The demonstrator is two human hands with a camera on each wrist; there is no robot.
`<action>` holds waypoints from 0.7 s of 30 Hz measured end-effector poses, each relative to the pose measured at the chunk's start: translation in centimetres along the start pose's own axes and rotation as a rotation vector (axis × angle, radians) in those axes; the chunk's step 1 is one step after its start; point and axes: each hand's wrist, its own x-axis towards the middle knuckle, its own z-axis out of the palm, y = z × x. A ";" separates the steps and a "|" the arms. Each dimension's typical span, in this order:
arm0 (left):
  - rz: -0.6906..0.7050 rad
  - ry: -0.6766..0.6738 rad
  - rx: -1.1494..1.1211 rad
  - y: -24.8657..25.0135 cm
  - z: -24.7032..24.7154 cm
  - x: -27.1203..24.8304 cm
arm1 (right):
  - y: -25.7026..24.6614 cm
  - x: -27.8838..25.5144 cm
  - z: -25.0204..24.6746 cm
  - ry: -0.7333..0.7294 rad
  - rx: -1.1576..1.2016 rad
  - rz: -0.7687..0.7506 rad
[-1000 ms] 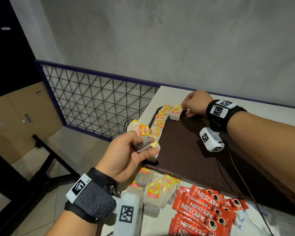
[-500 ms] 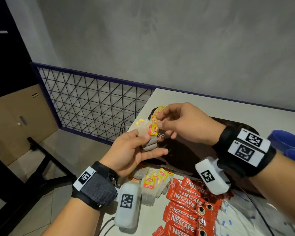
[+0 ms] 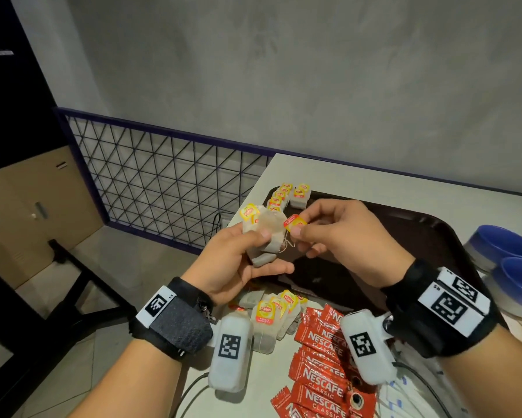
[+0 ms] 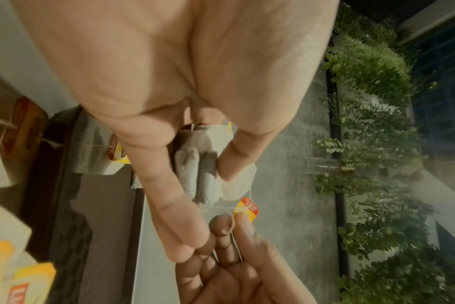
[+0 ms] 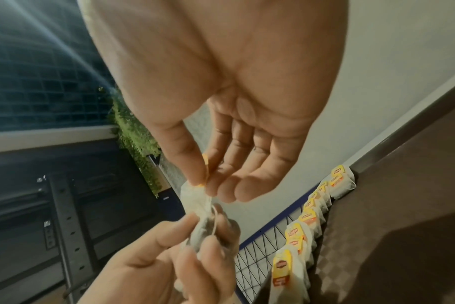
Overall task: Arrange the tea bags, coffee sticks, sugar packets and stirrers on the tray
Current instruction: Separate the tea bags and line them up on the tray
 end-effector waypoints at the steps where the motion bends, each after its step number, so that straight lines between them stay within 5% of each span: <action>1: 0.003 0.010 -0.001 0.0 -0.1 0.1 | 0.0 -0.2 0.1 0.007 0.025 -0.008; 13: 0.018 0.071 0.151 -0.5 -0.4 0.5 | 0.4 -0.5 0.9 0.130 0.079 -0.099; 21: 0.025 0.061 0.194 -0.9 -0.4 0.6 | 0.3 -0.8 0.7 0.071 0.179 -0.111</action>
